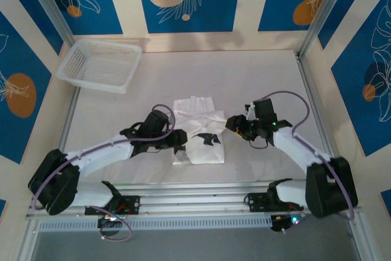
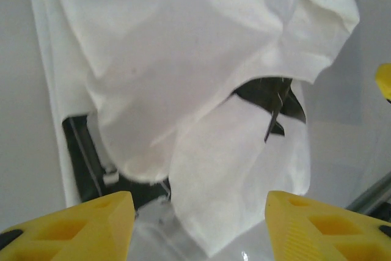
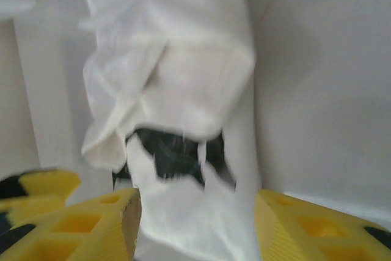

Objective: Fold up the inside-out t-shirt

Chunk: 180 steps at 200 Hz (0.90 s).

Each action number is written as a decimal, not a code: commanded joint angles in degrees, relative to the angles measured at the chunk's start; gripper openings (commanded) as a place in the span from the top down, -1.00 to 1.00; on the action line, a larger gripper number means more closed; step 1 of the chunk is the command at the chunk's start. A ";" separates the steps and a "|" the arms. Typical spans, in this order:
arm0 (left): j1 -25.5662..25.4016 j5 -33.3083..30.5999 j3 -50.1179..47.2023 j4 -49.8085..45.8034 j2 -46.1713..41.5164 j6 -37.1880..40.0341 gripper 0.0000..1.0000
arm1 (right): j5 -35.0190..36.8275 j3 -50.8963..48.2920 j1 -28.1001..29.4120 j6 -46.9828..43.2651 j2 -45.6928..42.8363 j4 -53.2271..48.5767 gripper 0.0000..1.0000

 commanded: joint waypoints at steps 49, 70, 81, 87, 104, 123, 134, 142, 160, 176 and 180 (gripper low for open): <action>0.17 -1.53 3.02 8.68 11.34 -1.00 0.75 | -7.53 6.07 2.19 1.51 15.54 9.88 0.89; 0.54 -4.45 3.39 5.08 7.39 -0.47 1.00 | -6.74 7.06 4.01 2.00 13.44 8.25 1.00; 1.39 -5.46 3.61 3.15 5.06 -0.02 1.00 | -7.25 7.99 4.30 2.45 12.97 7.38 1.00; 2.08 -5.70 3.69 2.48 3.94 0.16 1.00 | -7.71 8.47 4.22 2.95 12.94 7.34 1.00; 5.16 -5.47 4.60 1.40 2.10 0.36 1.00 | -8.26 10.70 3.64 3.93 13.79 7.69 1.00; 9.85 -5.24 6.84 0.83 3.12 0.55 1.00 | -8.08 15.37 2.23 3.84 17.06 6.90 1.00; 12.39 -4.76 8.28 2.74 5.14 1.29 1.00 | -7.44 18.71 1.40 3.03 20.04 6.90 1.00; 14.00 -4.15 9.71 4.59 7.61 1.98 1.00 | -7.31 21.39 0.79 2.51 22.95 6.67 1.00; 16.76 -0.41 16.24 7.32 16.76 5.07 1.00 | -9.43 28.14 -0.49 0.81 30.48 6.35 0.81; 18.14 2.18 25.64 5.16 26.09 9.09 0.79 | -9.61 33.82 -1.88 -0.31 35.80 4.80 0.34; 18.48 2.26 27.86 4.43 28.05 9.60 0.71 | -9.62 35.30 -2.26 -0.57 36.95 4.13 0.28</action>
